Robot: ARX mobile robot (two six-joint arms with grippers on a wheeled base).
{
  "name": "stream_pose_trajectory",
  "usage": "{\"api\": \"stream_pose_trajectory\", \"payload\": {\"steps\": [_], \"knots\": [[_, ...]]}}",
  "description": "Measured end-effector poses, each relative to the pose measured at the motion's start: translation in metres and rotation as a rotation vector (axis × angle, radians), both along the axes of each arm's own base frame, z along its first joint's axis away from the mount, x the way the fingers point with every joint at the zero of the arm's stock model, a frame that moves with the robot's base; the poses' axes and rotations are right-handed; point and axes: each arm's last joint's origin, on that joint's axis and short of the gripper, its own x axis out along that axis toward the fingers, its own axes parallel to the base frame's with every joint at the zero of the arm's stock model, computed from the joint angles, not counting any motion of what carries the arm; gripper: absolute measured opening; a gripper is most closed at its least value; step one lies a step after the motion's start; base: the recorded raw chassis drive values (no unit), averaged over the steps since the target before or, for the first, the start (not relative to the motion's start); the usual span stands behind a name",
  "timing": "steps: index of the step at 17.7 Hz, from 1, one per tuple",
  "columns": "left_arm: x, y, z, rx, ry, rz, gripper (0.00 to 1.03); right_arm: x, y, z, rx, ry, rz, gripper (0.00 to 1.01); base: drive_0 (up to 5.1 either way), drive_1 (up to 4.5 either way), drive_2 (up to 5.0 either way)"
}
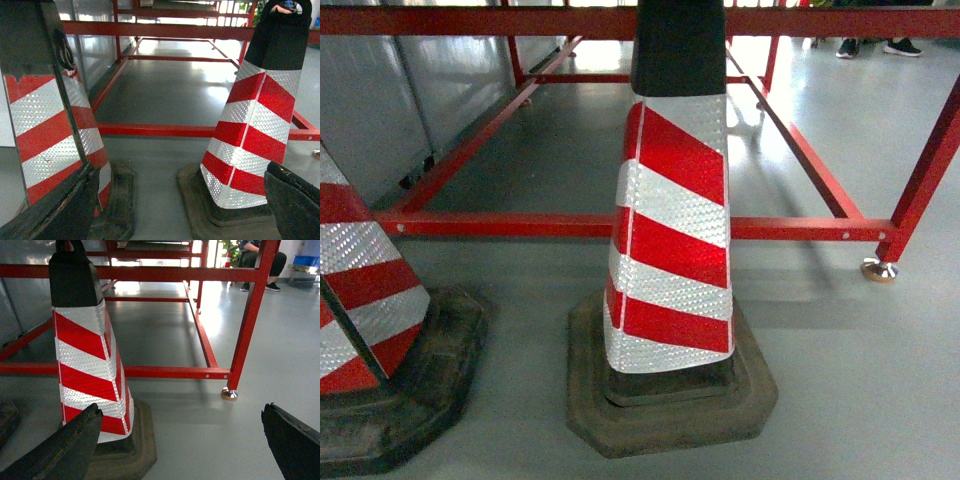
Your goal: Place box next to blue box on left shelf
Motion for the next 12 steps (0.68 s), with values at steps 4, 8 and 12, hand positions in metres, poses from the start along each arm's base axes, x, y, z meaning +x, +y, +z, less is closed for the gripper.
{"api": "stream_pose_trajectory", "payload": {"steps": [4, 8, 12], "knots": [[0.0, 0.0, 0.0, 0.0, 0.0, 0.0, 0.98, 0.0, 0.0, 0.0, 0.0, 0.0, 0.0, 0.98, 0.0, 0.0, 0.0], [0.0, 0.0, 0.0, 0.0, 0.0, 0.0, 0.98, 0.0, 0.0, 0.0, 0.0, 0.0, 0.0, 0.98, 0.0, 0.0, 0.0], [0.0, 0.0, 0.0, 0.0, 0.0, 0.0, 0.98, 0.0, 0.0, 0.0, 0.0, 0.0, 0.0, 0.98, 0.0, 0.0, 0.0]]}}
